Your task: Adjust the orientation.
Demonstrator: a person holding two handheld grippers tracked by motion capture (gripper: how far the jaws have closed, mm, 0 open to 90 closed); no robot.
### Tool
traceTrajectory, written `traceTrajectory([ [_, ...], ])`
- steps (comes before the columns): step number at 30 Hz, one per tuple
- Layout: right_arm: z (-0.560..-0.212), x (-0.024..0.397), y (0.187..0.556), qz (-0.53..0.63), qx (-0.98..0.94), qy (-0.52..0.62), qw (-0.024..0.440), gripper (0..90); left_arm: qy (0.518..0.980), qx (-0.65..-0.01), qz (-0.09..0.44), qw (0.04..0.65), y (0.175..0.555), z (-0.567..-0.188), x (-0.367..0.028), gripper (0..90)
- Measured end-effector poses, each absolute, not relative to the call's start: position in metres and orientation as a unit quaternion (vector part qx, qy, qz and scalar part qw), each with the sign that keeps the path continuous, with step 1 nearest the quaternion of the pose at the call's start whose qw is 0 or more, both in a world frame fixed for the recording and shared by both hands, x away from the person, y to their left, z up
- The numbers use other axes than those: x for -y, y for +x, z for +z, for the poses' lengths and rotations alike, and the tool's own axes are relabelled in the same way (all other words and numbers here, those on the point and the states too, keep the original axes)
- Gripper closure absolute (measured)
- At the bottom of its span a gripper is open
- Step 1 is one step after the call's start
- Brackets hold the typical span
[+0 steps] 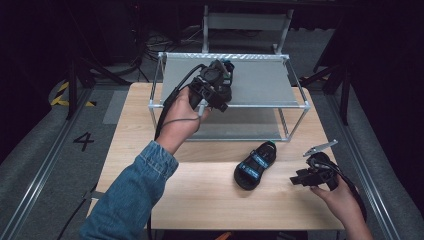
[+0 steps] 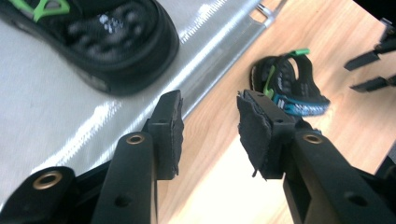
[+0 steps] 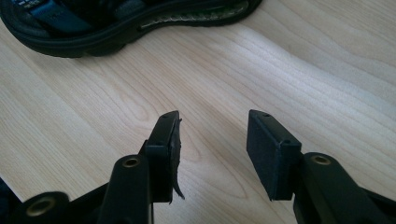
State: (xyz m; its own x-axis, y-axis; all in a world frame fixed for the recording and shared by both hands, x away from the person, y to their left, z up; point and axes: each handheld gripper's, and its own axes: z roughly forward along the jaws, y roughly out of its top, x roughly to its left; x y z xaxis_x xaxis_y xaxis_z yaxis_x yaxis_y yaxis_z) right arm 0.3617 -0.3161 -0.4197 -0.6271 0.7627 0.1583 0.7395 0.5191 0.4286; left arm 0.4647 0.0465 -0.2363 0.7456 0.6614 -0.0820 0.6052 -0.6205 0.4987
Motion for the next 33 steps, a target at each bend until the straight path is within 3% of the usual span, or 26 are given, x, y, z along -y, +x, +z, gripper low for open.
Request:
traceTrajectory([
  [14, -0.394, 0.302, 0.376, 0.261, -0.866, 0.425, 0.037, 54.6, 0.907, -0.344, 0.047, 0.237, 0.418, -0.243, -0.081, 50.5],
  [19, -0.381, 0.293, 0.386, 0.265, -0.871, 0.412, 0.047, 54.6, 0.919, -0.334, 0.056, 0.203, 0.395, -0.263, -0.096, 49.8],
  [33, -0.36, 0.264, 0.408, 0.254, -0.881, 0.392, 0.07, 52.0, 0.899, -0.365, 0.031, 0.239, 0.379, -0.311, -0.131, 47.2],
])
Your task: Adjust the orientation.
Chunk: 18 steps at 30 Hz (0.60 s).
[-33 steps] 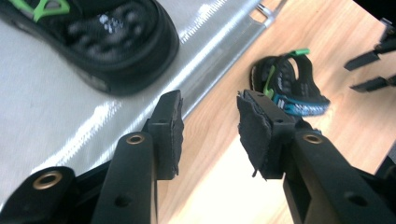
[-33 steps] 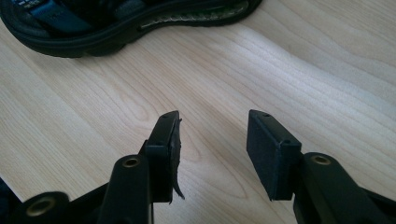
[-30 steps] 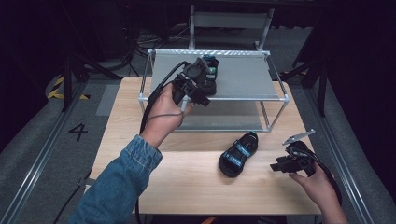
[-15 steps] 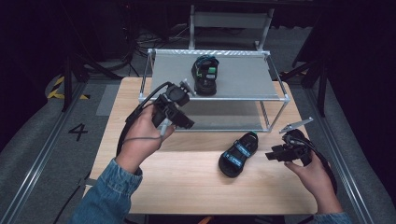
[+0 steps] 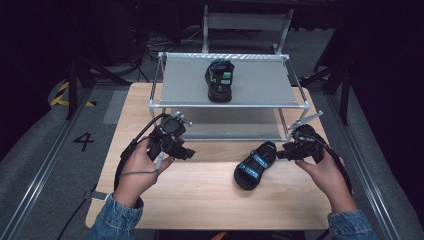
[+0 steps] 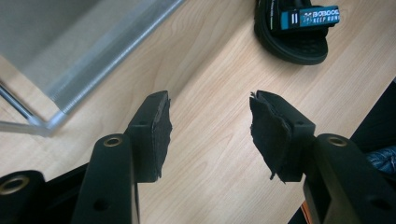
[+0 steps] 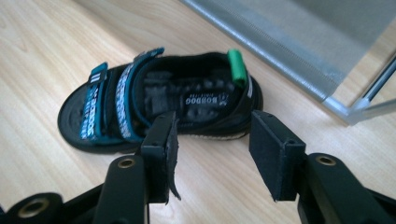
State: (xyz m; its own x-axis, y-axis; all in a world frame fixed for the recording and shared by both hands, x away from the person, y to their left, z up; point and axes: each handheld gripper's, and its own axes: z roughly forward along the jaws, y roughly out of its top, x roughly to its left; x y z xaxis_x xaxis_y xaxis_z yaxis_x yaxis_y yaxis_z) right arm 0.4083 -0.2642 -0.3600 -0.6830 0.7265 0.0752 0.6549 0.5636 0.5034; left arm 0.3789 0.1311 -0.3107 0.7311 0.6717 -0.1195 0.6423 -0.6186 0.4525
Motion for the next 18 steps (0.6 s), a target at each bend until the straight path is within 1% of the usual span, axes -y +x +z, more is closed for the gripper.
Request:
traceTrajectory([
  [2, -0.36, 0.261, 0.411, 0.25, -0.882, 0.394, 0.072, 51.9, 0.898, -0.375, 0.028, 0.228, 0.383, -0.315, -0.134, 47.4],
  [5, -0.359, 0.256, 0.415, 0.248, -0.883, 0.391, 0.074, 51.7, 0.891, -0.389, 0.029, 0.233, 0.386, -0.318, -0.14, 47.4],
  [8, -0.361, 0.253, 0.419, 0.247, -0.883, 0.392, 0.067, 50.5, 0.891, -0.391, 0.029, 0.227, 0.387, -0.321, -0.143, 47.4],
  [12, -0.364, 0.251, 0.424, 0.241, -0.884, 0.394, 0.069, 49.1, 0.889, -0.398, 0.028, 0.223, 0.389, -0.325, -0.147, 47.2],
  [15, -0.368, 0.249, 0.43, 0.236, -0.886, 0.393, 0.075, 50.2, 0.888, -0.401, 0.03, 0.225, 0.39, -0.325, -0.15, 46.9],
  [18, -0.372, 0.248, 0.438, 0.222, -0.886, 0.396, 0.093, 53.2, 0.888, -0.402, 0.022, 0.225, 0.391, -0.327, -0.15, 47.0],
])
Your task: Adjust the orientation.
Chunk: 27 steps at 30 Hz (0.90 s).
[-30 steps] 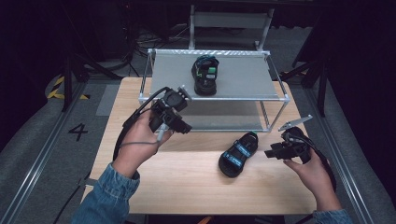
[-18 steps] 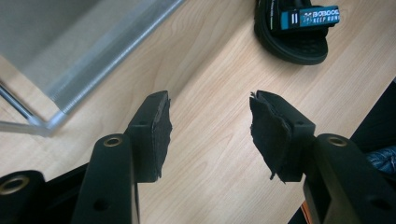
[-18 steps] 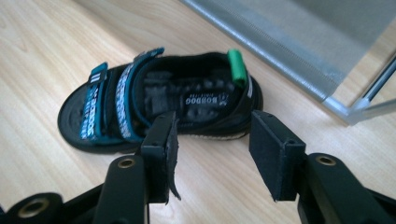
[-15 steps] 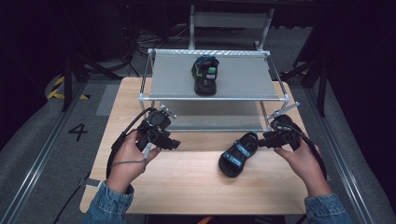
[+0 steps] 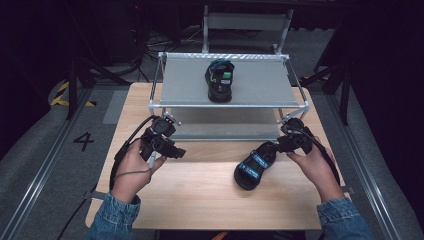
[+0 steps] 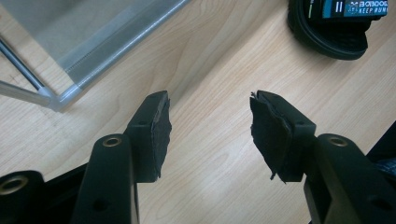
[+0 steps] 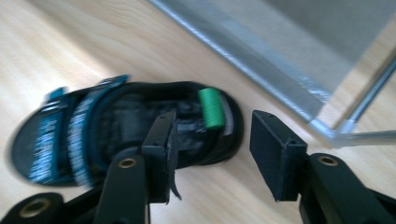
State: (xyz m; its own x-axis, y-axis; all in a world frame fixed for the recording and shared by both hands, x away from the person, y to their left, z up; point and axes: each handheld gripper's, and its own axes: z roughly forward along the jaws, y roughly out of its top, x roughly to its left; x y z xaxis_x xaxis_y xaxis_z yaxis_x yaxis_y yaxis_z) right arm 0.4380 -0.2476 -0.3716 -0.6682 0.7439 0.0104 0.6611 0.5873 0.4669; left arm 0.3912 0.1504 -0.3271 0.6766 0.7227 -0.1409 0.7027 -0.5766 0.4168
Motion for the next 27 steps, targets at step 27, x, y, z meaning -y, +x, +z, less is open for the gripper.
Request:
traceTrajectory([
  [27, -0.354, 0.272, 0.354, 0.205, -0.889, 0.405, 0.059, 86.8, 0.89, -0.401, -0.007, 0.219, 0.405, -0.34, -0.137, 49.1],
])
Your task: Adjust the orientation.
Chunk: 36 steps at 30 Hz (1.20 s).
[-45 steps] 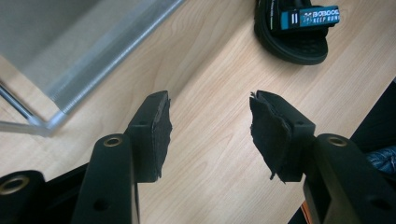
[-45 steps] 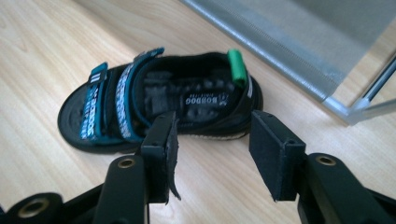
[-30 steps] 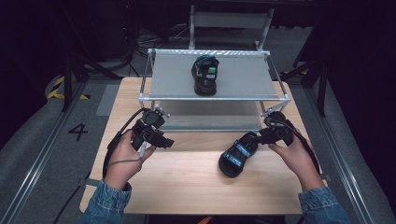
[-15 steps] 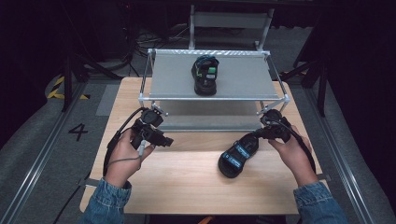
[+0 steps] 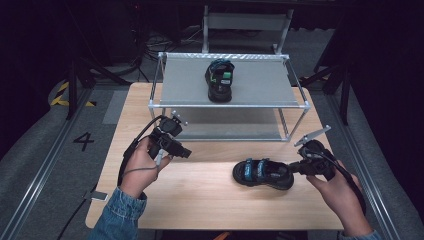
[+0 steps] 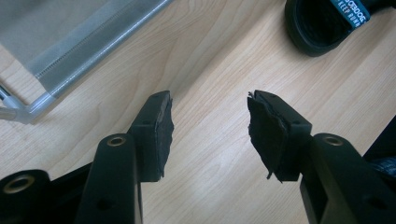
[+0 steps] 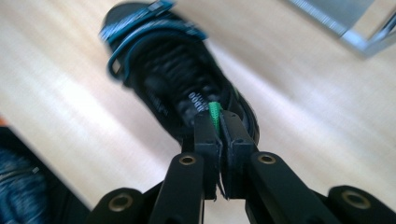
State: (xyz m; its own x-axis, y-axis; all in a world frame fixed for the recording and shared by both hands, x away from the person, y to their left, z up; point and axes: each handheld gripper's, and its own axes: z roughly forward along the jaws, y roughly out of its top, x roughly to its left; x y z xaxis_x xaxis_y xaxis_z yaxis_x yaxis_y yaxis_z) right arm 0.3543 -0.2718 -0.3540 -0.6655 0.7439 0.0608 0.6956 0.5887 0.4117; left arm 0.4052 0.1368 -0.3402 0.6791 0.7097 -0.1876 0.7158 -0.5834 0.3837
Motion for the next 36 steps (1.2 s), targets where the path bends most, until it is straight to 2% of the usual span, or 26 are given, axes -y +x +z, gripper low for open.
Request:
traceTrajectory([
  [8, -0.364, 0.27, 0.316, 0.214, -0.892, 0.399, 0.022, 85.9, 0.888, -0.405, -0.015, 0.216, 0.408, -0.345, -0.136, 48.9],
  [13, -0.364, 0.264, 0.311, 0.207, -0.896, 0.39, 0.043, 83.4, 0.888, -0.406, -0.018, 0.216, 0.408, -0.345, -0.137, 48.6],
  [15, -0.363, 0.265, 0.312, 0.212, -0.896, 0.389, 0.044, 76.2, 0.889, -0.404, -0.017, 0.216, 0.408, -0.345, -0.137, 48.6],
  [16, -0.363, 0.265, 0.312, 0.212, -0.896, 0.389, 0.044, 76.2, 0.889, -0.404, -0.017, 0.216, 0.408, -0.345, -0.137, 48.5],
  [17, -0.361, 0.268, 0.314, 0.227, -0.891, 0.39, 0.05, 61.1, 0.888, -0.406, -0.019, 0.216, 0.408, -0.346, -0.138, 48.4],
  [18, -0.359, 0.269, 0.315, 0.232, -0.89, 0.389, 0.059, 56.7, 0.887, -0.408, -0.019, 0.215, 0.408, -0.346, -0.139, 48.2],
  [22, -0.351, 0.273, 0.324, 0.263, -0.879, 0.392, 0.071, 49.8, 0.884, -0.415, -0.021, 0.215, 0.408, -0.348, -0.144, 47.6],
  [26, -0.353, 0.27, 0.336, 0.263, -0.883, 0.382, 0.078, 48.4, 0.88, -0.422, -0.024, 0.215, 0.407, -0.35, -0.149, 47.5],
  [36, -0.391, 0.254, 0.369, 0.234, -0.899, 0.368, 0.041, 50.0, 0.872, -0.44, -0.02, 0.215, 0.403, -0.353, -0.164, 47.3],
])
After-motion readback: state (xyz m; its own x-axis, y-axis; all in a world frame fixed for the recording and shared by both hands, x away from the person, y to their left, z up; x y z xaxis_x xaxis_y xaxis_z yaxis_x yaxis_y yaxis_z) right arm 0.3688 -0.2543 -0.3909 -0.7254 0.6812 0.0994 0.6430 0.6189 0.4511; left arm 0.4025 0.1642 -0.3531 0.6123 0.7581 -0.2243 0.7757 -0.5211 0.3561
